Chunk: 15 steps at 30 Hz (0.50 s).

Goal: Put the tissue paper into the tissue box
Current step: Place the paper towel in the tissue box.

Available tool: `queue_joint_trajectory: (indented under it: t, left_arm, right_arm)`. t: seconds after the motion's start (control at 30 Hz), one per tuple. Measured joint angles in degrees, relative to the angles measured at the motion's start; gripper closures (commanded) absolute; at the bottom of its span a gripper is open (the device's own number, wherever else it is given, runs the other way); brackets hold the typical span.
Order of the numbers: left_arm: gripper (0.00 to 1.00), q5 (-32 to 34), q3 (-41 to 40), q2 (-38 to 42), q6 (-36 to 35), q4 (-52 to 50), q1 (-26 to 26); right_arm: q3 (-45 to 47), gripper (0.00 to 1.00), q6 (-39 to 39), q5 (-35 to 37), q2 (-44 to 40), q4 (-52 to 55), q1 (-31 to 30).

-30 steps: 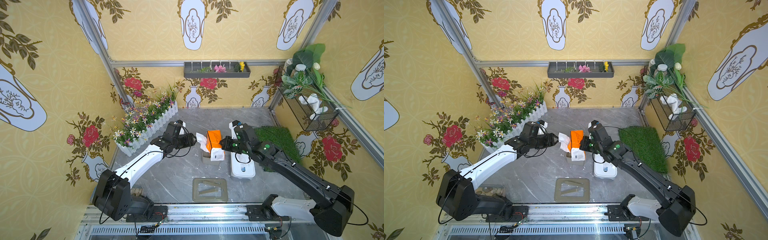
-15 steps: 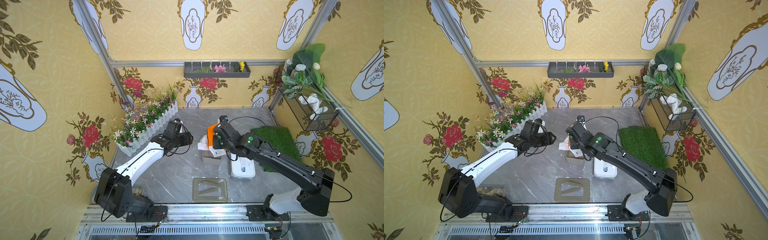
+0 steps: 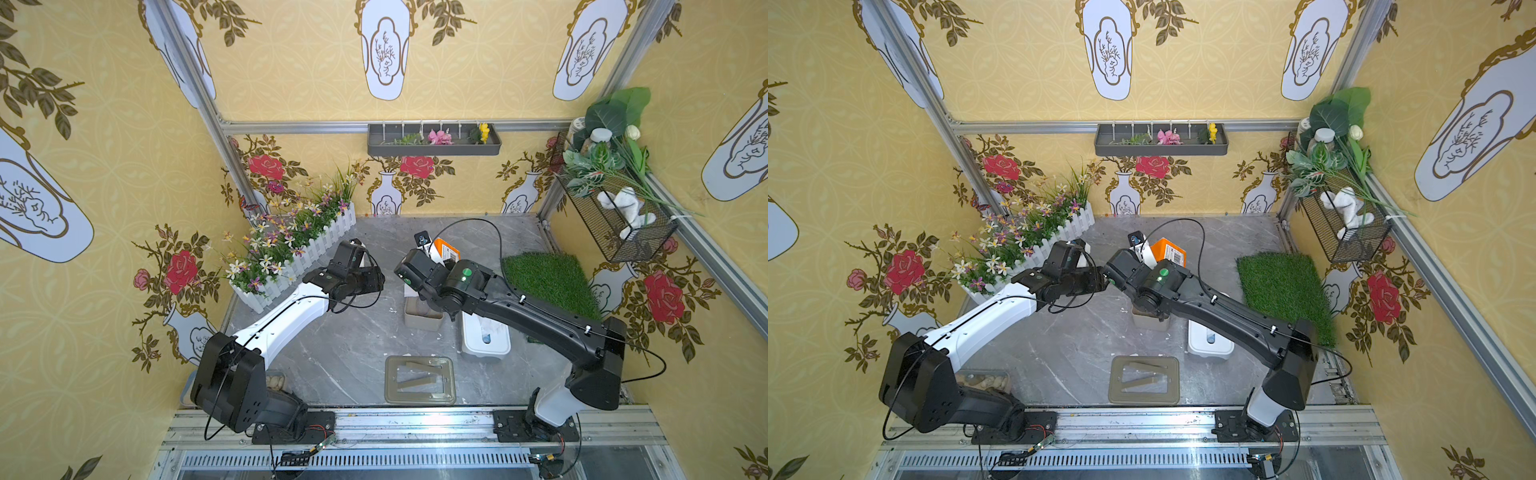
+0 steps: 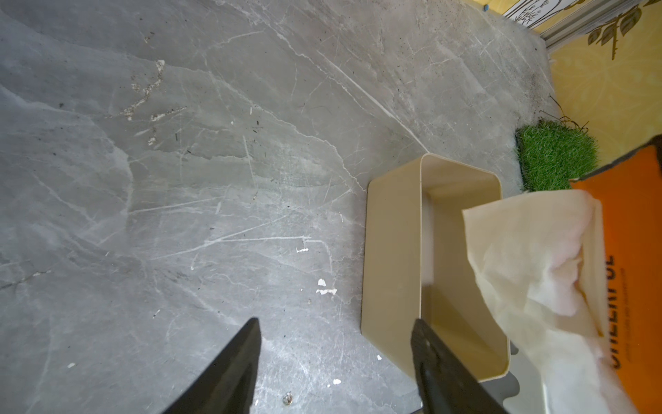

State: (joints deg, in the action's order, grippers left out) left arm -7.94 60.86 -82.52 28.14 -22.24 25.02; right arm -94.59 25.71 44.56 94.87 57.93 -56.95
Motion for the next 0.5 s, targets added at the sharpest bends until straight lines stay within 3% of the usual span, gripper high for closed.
queue_joint_trajectory:
  t: [0.2,0.5]
  left_arm:
    - [0.32,0.26,-0.70,0.61,-0.33,-0.81,-0.26]
    - [0.32,0.68,-1.68,0.94,-1.33,-0.96,-0.66]
  right_arm:
    - [-4.98,1.00,-0.68,4.52,6.78,5.97,-1.40]
    - [-5.51,1.00,-0.48,8.83,9.64,13.18,-2.05]
